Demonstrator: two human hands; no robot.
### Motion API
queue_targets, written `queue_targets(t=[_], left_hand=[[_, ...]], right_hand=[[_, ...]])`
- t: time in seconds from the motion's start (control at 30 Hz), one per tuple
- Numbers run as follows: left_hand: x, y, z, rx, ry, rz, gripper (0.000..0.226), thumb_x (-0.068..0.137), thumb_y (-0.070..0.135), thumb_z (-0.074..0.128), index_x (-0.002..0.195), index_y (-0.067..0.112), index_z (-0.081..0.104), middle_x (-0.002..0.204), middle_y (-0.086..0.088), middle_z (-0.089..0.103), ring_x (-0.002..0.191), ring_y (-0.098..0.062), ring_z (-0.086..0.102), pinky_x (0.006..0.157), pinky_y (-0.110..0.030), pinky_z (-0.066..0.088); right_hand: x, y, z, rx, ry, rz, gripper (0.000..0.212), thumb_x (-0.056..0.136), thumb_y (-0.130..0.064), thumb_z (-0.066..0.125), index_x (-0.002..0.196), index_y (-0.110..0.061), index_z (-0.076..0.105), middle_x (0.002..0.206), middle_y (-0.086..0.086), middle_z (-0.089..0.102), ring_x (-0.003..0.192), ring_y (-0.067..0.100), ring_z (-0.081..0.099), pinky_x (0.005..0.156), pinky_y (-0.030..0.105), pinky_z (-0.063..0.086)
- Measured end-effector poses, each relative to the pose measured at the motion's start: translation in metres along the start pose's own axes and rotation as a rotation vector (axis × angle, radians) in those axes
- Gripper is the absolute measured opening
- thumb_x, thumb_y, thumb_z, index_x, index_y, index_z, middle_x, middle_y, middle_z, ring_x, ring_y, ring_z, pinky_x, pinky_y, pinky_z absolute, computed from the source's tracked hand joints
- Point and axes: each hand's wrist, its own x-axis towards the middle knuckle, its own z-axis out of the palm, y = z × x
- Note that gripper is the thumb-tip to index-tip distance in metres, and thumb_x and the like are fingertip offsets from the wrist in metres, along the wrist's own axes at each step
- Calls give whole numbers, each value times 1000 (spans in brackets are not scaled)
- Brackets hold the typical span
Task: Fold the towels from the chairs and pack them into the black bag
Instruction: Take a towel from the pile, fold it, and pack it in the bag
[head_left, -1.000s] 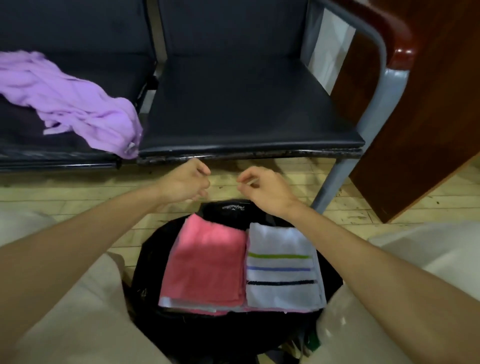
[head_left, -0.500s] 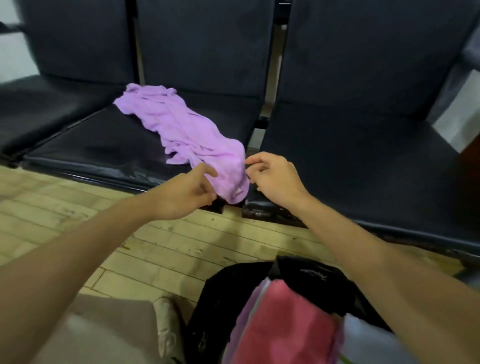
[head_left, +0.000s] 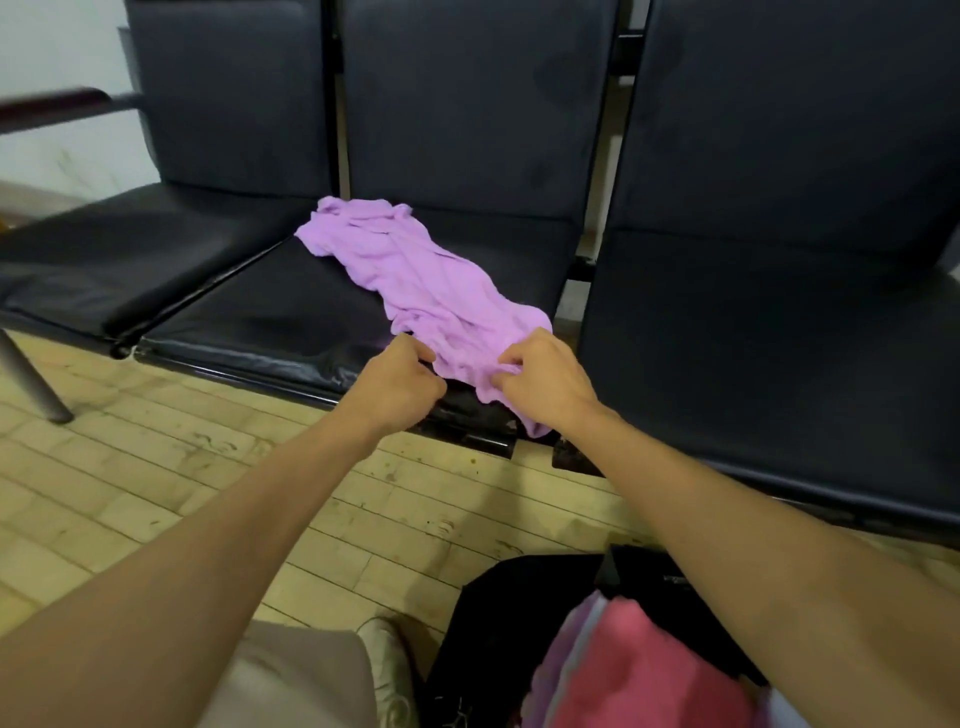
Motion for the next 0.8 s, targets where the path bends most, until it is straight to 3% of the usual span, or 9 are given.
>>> queue_targets(t=[0.07, 0.13, 0.2, 0.27, 0.37, 0.47, 0.6, 0.7, 0.8], left_hand=[[0, 5, 4, -50, 26, -1, 18, 89, 12, 52, 76, 23, 45, 95, -12, 62, 86, -24, 58, 72, -34, 48], [0, 10, 7, -99, 44, -22, 16, 89, 12, 50, 75, 18, 46, 88, -10, 56, 82, -22, 54, 77, -36, 47], [1, 14, 11, -124, 39, -35, 2, 91, 15, 49, 89, 16, 49, 90, -6, 55, 83, -20, 56, 77, -33, 45], [1, 19, 14, -127, 38, -59, 20, 92, 23, 51, 110, 14, 51, 105, -4, 56, 97, -22, 60, 85, -34, 48], [-3, 30, 20, -251, 35, -105, 21, 94, 26, 52, 110, 12, 51, 109, -4, 52, 95, -25, 59, 89, -36, 48], [-6, 44, 31, -455, -42, -218, 37, 96, 29, 50, 126, 8, 47, 118, -9, 57, 94, -27, 63, 83, -41, 52], [-4, 60, 51, -729, -139, -335, 42, 90, 34, 58, 125, 11, 53, 118, -17, 61, 101, -37, 63, 77, -48, 56], [5, 66, 71, -999, -9, -336, 47, 81, 26, 66, 123, 7, 58, 122, -15, 62, 103, -32, 63, 69, -42, 56], [16, 77, 92, -1120, 166, -376, 58, 79, 19, 70, 129, 2, 48, 121, -16, 60, 95, -28, 63, 67, -37, 55]], right_hand=[[-1, 3, -3, 75, 22, 27, 23, 83, -13, 61, 62, -5, 65, 75, 12, 56, 74, 32, 57, 69, 43, 52], [-5, 8, -11, 160, 38, 42, 14, 87, -15, 61, 80, -7, 70, 92, 5, 58, 91, 26, 55, 84, 40, 48], [-13, 12, -26, 239, 52, 54, 11, 91, -14, 57, 93, -8, 66, 99, 2, 58, 92, 20, 54, 79, 29, 45], [-22, 15, -42, 365, 68, 82, 10, 93, -12, 51, 92, -11, 60, 90, 0, 59, 82, 15, 52, 68, 22, 41], [-29, 18, -68, 573, 83, 118, 15, 97, -14, 46, 87, -19, 57, 90, -1, 61, 84, 14, 57, 76, 29, 46], [-36, 18, -93, 752, 117, 176, 17, 99, -14, 45, 103, -17, 61, 104, 3, 65, 98, 19, 62, 88, 35, 52], [-53, 23, -130, 939, 185, 223, 18, 100, -12, 46, 103, -15, 63, 105, 8, 66, 100, 23, 64, 85, 36, 54], [-73, 39, -153, 1090, 153, 224, 19, 100, -15, 46, 102, -16, 65, 102, 6, 68, 96, 22, 66, 75, 31, 54], [-97, 66, -166, 1111, 50, 222, 19, 99, -14, 48, 100, -13, 66, 92, 4, 70, 85, 19, 68, 69, 29, 53]])
